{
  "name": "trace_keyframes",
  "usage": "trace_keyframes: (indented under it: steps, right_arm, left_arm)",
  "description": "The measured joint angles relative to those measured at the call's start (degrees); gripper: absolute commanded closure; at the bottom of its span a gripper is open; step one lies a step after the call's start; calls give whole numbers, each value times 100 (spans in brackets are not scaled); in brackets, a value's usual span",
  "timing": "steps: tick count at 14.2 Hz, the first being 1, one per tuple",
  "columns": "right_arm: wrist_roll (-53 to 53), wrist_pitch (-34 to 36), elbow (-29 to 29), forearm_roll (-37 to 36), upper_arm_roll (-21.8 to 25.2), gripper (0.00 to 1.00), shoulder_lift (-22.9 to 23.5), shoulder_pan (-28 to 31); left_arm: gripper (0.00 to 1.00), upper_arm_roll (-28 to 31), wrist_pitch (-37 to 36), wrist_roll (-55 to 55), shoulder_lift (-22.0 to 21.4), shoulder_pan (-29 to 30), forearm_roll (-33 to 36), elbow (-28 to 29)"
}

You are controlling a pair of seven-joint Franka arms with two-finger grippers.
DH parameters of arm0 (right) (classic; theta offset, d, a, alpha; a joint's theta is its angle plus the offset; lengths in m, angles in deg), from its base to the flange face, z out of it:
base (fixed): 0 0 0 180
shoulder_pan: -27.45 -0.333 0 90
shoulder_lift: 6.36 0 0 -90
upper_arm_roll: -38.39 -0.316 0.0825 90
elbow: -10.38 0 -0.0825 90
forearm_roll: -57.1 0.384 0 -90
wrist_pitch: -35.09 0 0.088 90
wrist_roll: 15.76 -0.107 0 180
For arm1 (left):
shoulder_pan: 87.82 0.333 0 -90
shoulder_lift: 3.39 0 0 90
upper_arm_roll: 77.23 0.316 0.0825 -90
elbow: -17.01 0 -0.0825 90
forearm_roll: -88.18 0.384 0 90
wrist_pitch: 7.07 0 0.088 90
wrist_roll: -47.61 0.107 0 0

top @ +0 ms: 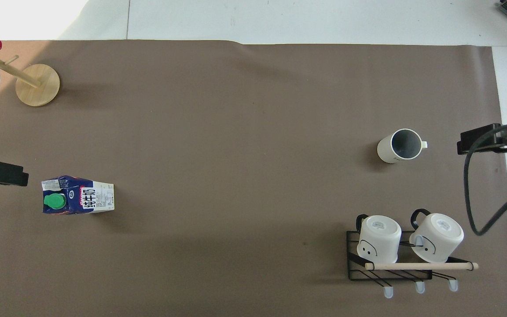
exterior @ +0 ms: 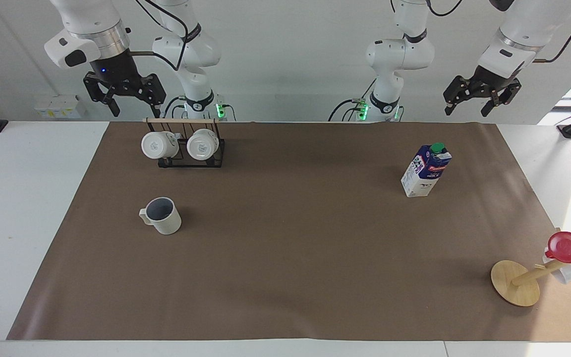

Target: Place cup and milk on table

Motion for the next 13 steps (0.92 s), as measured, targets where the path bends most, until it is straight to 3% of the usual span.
trace_keyframes:
  steps: [13]
  right_arm:
    - [-1,0,3,0,50,0,-28,103]
  left_arm:
    - [0,7,0,0,-2,0,0,-1]
